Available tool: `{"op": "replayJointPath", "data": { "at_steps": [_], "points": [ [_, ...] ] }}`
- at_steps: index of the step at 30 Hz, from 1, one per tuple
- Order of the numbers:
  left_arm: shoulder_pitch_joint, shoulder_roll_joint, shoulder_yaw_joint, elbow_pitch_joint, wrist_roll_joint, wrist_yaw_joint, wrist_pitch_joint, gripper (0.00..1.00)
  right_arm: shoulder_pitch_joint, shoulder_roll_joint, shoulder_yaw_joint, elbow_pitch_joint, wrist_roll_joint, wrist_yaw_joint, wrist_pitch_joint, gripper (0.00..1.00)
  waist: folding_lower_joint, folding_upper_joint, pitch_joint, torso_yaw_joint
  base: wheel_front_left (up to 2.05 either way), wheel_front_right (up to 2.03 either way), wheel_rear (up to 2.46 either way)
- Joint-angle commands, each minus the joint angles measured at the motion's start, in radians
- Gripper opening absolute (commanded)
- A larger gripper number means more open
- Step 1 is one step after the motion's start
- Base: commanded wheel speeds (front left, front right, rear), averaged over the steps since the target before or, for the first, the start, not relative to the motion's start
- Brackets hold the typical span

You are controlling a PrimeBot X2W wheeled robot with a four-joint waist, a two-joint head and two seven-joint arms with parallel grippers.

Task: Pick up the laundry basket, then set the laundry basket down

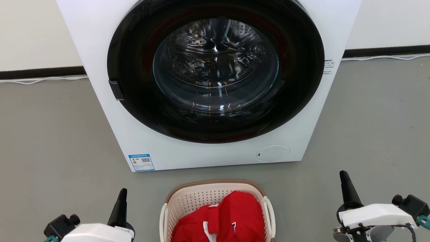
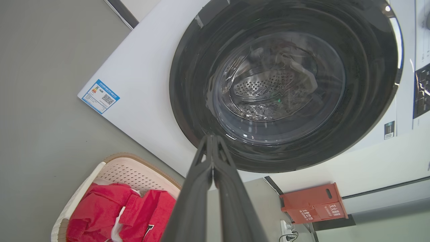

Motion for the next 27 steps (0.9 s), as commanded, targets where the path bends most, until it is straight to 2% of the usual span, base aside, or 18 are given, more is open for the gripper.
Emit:
{"op": "replayJointPath", "data": {
  "at_steps": [1, 27],
  "points": [
    [-0.059, 0.009, 0.02, -0.033, -0.025, -0.004, 0.007, 0.0, -0.03, -0.003, 0.009, -0.036, 0.023, 0.004, 0.009, 0.0, -0.0001, 0.0, 0.0, 0.0, 0.0, 0.0, 0.0],
    [-0.073, 0.011, 0.052, -0.054, -0.283, -0.005, 0.084, 0.0, -0.027, -0.003, -0.022, -0.071, 0.302, 0.006, 0.084, 0.0, -0.0001, 0.0, 0.003, 0.002, 0.0, 0.0, 0.0]
  ]
}}
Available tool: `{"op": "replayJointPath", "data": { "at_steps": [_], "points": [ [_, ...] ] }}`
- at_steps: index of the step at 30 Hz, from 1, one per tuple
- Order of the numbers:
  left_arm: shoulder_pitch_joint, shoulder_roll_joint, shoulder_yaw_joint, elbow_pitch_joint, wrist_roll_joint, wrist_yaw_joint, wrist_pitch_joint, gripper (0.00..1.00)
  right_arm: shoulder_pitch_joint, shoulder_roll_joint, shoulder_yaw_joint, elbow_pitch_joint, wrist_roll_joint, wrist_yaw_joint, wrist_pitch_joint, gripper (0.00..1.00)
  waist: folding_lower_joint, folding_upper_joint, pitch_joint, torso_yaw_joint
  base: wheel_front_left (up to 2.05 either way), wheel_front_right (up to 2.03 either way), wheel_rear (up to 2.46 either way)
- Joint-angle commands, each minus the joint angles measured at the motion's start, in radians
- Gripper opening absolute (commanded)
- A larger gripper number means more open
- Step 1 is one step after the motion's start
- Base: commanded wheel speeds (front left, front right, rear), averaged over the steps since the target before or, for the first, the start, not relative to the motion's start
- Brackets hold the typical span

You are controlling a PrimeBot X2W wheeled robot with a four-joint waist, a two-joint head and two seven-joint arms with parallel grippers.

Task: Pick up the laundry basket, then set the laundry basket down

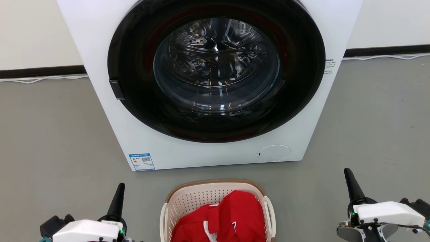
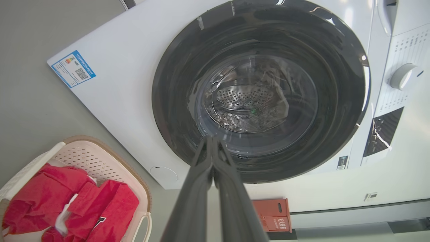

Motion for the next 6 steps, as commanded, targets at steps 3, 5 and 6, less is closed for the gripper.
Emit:
{"op": "replayJointPath", "data": {
  "at_steps": [3, 5, 6],
  "points": [
    [-0.061, 0.011, 0.031, -0.035, -0.057, -0.005, 0.016, 0.0, -0.027, -0.004, 0.01, -0.042, 0.061, 0.006, 0.022, 0.0, 0.0, -0.0001, 0.0, 0.0, 0.0, 0.0, 0.0],
    [-0.062, 0.011, 0.033, -0.036, -0.077, -0.005, 0.022, 0.0, -0.027, -0.004, 0.007, -0.045, 0.082, 0.006, 0.028, 0.0, 0.0, -0.0001, 0.001, 0.001, 0.0, 0.0, 0.0],
    [-0.063, 0.012, 0.034, -0.037, -0.087, -0.005, 0.025, 0.0, -0.027, -0.004, 0.006, -0.046, 0.093, 0.006, 0.031, 0.0, 0.0, -0.0001, 0.001, 0.001, 0.0, 0.0, 0.0]
  ]
}}
